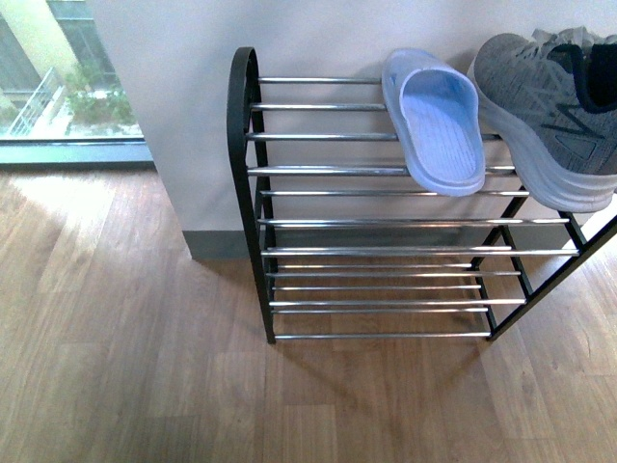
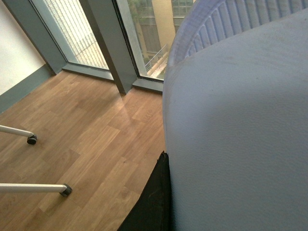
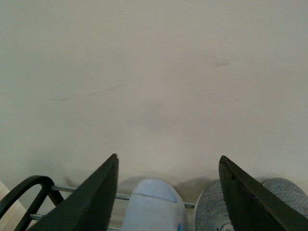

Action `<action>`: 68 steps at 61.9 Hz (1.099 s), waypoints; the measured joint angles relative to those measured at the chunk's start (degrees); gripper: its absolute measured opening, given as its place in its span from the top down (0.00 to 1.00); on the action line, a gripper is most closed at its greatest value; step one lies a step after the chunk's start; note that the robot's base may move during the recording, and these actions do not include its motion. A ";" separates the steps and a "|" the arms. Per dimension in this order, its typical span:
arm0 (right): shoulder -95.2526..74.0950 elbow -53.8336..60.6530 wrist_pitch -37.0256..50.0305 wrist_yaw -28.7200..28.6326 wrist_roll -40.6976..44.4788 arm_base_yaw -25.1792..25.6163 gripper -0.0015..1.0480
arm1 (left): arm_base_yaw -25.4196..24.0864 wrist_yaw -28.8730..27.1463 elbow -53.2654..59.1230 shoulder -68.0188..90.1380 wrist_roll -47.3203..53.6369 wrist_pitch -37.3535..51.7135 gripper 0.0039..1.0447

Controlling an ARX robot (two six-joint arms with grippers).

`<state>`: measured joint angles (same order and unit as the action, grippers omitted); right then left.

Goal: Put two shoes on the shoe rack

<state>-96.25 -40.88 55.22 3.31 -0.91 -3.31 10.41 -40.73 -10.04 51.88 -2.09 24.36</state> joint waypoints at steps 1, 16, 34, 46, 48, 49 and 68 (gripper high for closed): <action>0.39 0.81 0.28 -0.02 0.07 0.02 0.64 | 0.00 0.00 0.00 0.00 0.00 0.00 0.98; 9.86 13.70 3.85 -2.89 0.55 1.97 0.99 | 0.00 0.02 0.00 0.00 0.00 0.00 0.98; 19.26 24.20 4.35 -3.19 0.72 3.28 0.98 | 0.00 0.02 0.00 0.00 0.00 0.00 0.98; 25.99 29.24 2.82 -3.19 0.72 3.28 0.98 | 0.00 0.00 0.00 0.00 0.00 0.00 0.98; 26.56 30.18 3.08 -3.19 0.74 3.28 0.98 | 0.00 0.00 0.00 0.00 0.00 0.00 0.98; 26.62 30.91 4.24 -3.19 0.72 3.28 0.98 | 0.00 0.00 0.00 0.00 0.00 0.00 0.98; 36.41 36.76 -0.33 -3.30 0.72 3.32 0.98 | 0.00 0.00 0.00 -0.02 0.00 0.00 0.98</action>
<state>-59.83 -4.12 54.89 0.01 -0.19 0.01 10.41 -40.73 -10.04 51.86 -2.09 24.36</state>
